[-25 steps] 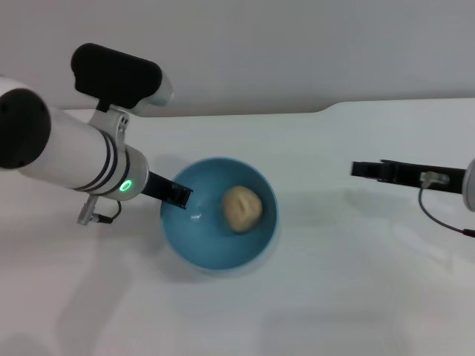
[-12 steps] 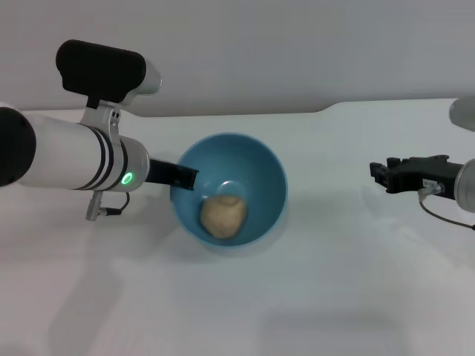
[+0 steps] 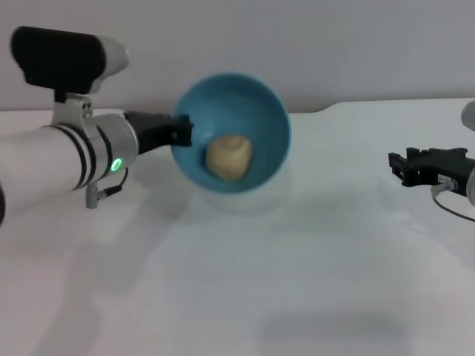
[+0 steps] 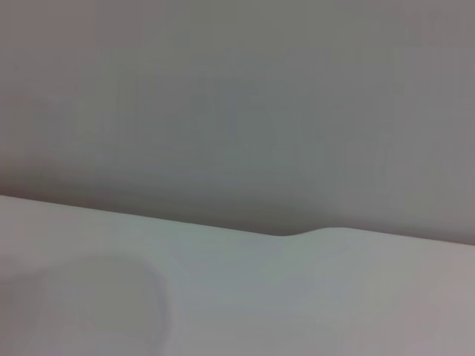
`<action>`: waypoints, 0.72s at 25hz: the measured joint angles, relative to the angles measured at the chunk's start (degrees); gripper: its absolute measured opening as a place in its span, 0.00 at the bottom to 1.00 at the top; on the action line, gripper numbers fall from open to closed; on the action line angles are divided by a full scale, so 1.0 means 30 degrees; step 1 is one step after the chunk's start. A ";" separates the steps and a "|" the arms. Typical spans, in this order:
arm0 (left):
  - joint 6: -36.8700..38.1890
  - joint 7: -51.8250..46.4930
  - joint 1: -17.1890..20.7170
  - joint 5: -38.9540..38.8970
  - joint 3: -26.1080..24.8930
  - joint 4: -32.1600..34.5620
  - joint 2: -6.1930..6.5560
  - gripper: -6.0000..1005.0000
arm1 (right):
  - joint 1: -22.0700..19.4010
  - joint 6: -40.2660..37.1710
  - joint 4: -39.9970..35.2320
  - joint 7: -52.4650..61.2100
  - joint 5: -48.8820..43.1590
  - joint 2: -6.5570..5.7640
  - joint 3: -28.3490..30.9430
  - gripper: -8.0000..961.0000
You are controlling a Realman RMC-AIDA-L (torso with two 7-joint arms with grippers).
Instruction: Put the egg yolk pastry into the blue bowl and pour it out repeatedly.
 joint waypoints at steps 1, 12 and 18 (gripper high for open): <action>0.1412 -0.0001 0.0509 0.0052 0.0369 0.0052 0.0004 0.00 | -0.0060 -0.0074 -0.0021 -0.0001 0.0001 0.0005 0.0012 0.26; 1.8969 -0.0126 0.3729 0.1772 0.6382 -0.4705 0.0021 0.00 | -0.0507 -0.0185 -0.0504 0.0129 0.1104 0.0024 0.0117 0.26; 2.6378 -0.0205 0.2398 0.1632 0.8544 -0.9828 -0.0180 0.00 | -0.0562 -0.0240 -0.0702 -0.0516 0.2121 0.0018 0.0237 0.26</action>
